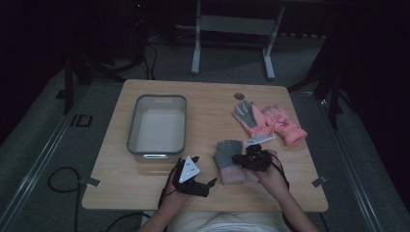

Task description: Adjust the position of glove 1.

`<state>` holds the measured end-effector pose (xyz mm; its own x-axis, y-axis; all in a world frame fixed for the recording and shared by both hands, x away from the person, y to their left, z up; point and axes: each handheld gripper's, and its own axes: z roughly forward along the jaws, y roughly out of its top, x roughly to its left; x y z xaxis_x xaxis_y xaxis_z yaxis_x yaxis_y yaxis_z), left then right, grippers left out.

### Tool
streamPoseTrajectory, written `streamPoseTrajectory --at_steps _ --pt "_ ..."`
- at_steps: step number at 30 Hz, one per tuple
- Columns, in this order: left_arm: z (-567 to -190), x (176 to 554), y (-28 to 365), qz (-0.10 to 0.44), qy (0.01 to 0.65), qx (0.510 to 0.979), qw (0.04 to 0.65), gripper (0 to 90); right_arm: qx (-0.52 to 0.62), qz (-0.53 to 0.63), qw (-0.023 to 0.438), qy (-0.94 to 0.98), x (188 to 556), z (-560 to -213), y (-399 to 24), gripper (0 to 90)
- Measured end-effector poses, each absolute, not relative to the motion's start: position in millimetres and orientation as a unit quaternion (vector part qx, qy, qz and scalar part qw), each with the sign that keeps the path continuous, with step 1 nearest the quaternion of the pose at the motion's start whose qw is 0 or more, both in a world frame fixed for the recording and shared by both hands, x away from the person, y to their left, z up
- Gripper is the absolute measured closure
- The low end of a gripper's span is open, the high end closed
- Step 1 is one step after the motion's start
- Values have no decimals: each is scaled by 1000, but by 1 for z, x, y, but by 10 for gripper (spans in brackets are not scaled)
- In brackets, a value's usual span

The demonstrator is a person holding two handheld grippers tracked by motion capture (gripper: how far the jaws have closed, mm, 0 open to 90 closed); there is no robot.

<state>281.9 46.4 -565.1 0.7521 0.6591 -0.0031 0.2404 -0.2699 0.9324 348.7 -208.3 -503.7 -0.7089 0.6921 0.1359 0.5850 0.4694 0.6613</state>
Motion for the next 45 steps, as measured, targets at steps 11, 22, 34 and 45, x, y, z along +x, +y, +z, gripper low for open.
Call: streamPoseTrajectory --at_steps 11,22,34,45 --pt "-565 282 45 196 288 775 527 13 385 340 68 855 358 -522 -207 831" --pt "-565 282 43 203 290 780 516 13 393 328 67 856 361 -533 -207 690" --pt "-551 283 32 174 268 794 517 34 404 359 100 835 358 -499 -237 627" --pt "-527 295 -2 141 247 842 459 64 428 373 100 817 369 -490 -251 620"
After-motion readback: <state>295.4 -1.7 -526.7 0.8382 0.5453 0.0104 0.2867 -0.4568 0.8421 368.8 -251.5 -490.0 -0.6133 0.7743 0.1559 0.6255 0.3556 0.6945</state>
